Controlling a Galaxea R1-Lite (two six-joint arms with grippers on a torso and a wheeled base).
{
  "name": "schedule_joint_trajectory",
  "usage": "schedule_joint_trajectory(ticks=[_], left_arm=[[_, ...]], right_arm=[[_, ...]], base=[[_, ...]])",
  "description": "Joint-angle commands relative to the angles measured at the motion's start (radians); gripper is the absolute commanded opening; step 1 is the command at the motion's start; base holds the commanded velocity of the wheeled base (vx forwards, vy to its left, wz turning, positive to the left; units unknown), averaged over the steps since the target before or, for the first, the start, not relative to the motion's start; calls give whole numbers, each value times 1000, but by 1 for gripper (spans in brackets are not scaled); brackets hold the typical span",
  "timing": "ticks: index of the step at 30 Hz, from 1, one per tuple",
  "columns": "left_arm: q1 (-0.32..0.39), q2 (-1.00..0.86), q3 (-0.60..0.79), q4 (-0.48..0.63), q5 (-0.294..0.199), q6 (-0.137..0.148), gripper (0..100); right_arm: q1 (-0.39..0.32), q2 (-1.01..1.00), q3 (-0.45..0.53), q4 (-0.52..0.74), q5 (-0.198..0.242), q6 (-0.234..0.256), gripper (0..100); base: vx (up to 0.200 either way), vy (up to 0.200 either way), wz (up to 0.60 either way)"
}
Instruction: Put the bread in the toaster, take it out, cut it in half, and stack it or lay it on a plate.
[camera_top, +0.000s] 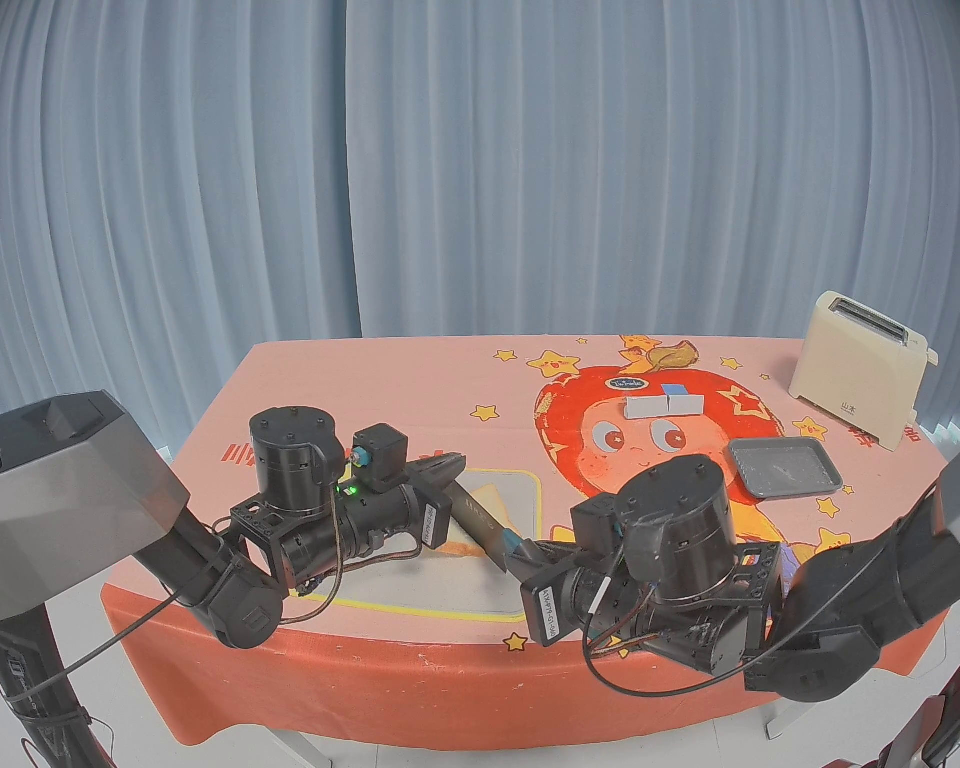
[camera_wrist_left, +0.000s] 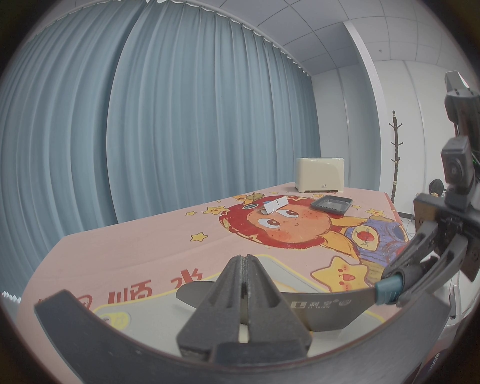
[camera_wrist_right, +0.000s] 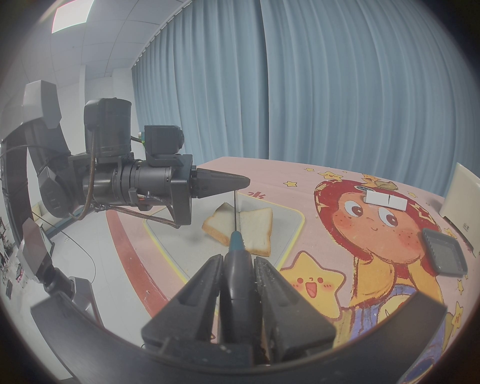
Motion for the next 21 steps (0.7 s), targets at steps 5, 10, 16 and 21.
schedule_joint_trajectory(ticks=[5, 10, 16, 21], left_arm=[[2, -11, 8, -11, 0, -1, 0], [2, 5, 47, -16, 0, -1, 0], [3, 37, 54, -18, 0, -1, 0], [3, 40, 50, -21, 0, -1, 0]], right_arm=[[-2, 3, -2, 0, 0, 0, 0], [-2, -9, -4, -1, 0, 0, 0], [-2, -14, -8, -43, 0, 0, 0], [-2, -6, -1, -60, -1, -2, 0]], base=[[0, 0, 0], [0, 0, 0], [0, 0, 0], [0, 0, 0]])
